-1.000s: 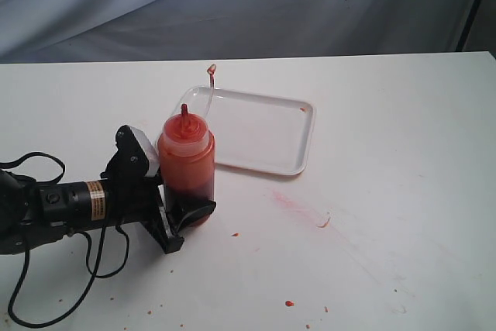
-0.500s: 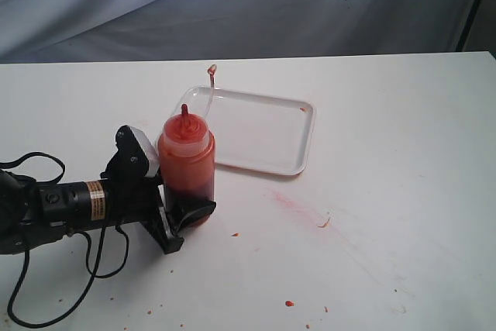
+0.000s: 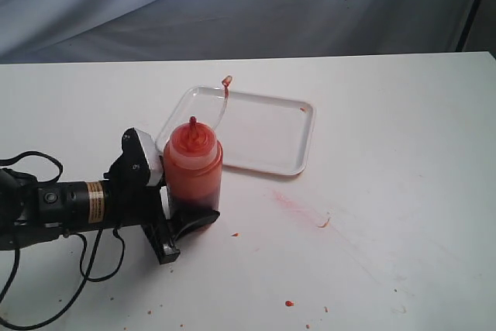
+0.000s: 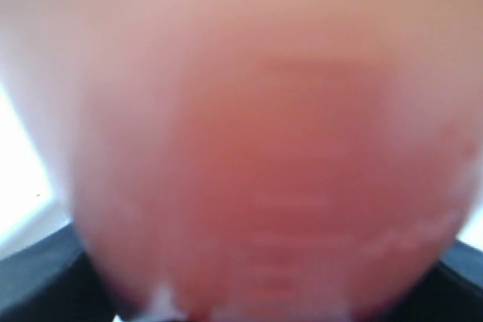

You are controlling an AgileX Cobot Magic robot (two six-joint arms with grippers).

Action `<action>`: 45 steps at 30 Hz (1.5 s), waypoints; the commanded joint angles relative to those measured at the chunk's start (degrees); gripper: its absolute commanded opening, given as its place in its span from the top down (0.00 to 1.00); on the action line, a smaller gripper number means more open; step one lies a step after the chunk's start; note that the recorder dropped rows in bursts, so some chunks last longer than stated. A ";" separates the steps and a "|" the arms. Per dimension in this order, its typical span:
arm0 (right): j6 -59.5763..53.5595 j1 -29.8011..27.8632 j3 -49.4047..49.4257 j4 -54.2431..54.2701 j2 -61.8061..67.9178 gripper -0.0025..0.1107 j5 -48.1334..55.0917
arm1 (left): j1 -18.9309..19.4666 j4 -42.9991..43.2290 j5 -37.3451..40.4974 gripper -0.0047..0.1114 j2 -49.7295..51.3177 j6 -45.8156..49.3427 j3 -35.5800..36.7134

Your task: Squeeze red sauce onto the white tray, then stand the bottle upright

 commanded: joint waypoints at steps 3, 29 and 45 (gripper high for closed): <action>-6.03 0.21 -7.86 6.02 -0.16 0.98 13.44 | -0.18 -0.49 -1.97 0.96 -3.74 0.33 0.00; -62.49 0.21 -38.44 52.22 32.24 0.98 41.63 | -1.05 -8.16 17.33 0.96 -25.63 3.09 -8.90; -78.34 3.44 -40.56 51.26 36.07 0.98 50.33 | -1.56 -3.52 47.65 0.96 -24.65 8.93 -19.15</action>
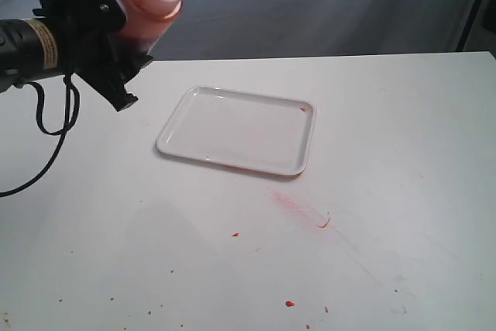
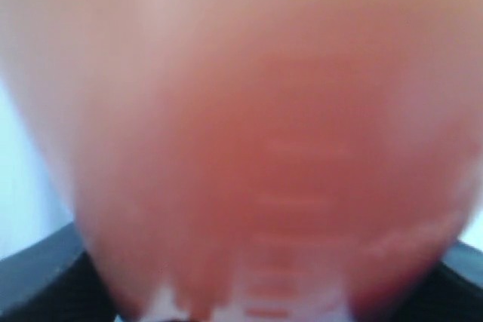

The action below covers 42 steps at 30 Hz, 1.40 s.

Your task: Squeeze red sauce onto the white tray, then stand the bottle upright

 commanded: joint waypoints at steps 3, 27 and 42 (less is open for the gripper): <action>-6.10 3.67 -0.37 -3.09 0.30 0.98 0.85 | -0.56 4.31 4.79 0.96 0.96 2.54 -0.80; -9.01 3.82 4.88 -4.19 9.38 0.98 -15.46 | -5.61 18.78 22.26 0.96 15.26 8.73 -16.90; -7.78 3.82 -19.56 4.89 45.56 0.98 -8.64 | -5.61 36.75 24.56 0.96 18.69 8.53 -19.75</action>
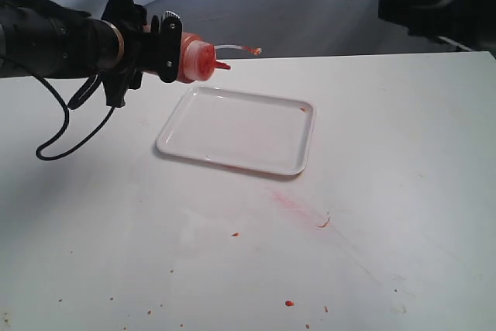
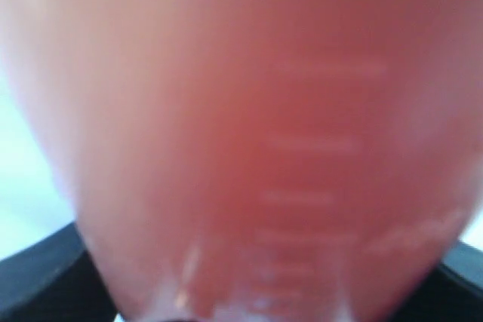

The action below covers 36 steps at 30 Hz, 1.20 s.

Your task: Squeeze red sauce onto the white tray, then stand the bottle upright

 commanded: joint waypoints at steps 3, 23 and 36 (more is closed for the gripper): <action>2.67 0.10 -12.85 1.12 13.80 0.98 7.36 | -0.29 9.03 -0.39 0.96 -0.29 -0.47 -0.93; 3.76 0.10 -29.22 2.29 33.09 0.28 5.75 | -5.04 19.46 0.74 0.96 0.01 6.11 -6.81; 8.20 10.25 -42.19 -3.88 42.38 0.28 1.93 | -5.19 19.46 8.19 0.96 3.24 20.95 -8.98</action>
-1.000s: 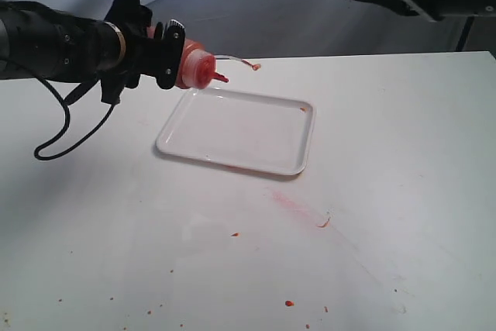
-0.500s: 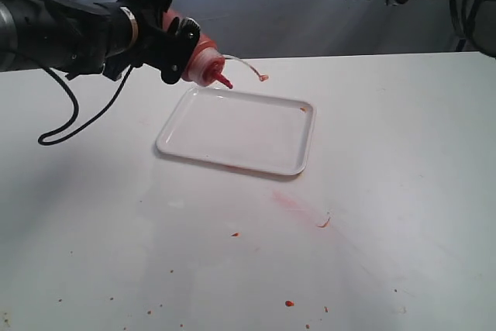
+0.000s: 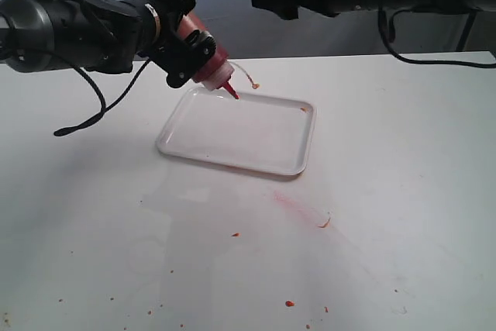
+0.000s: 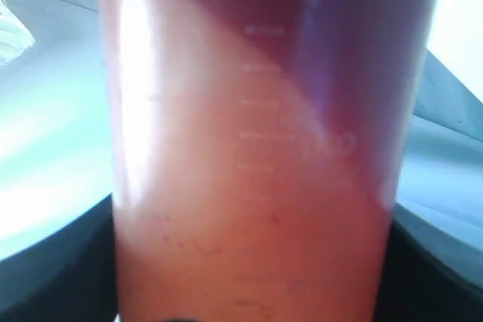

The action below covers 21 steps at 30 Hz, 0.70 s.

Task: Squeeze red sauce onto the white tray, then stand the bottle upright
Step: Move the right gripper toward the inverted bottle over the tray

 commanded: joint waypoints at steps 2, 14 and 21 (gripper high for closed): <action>10.81 0.41 -7.73 -8.96 5.55 0.28 4.50 | -0.07 0.10 3.04 0.96 -1.06 0.49 -1.00; 3.53 3.33 -6.85 -31.63 7.65 0.28 5.23 | -0.85 0.10 3.24 0.96 -1.06 0.70 0.15; -4.86 6.40 -5.67 -30.06 7.65 0.28 3.23 | -3.81 0.10 4.29 0.96 -1.17 0.70 0.41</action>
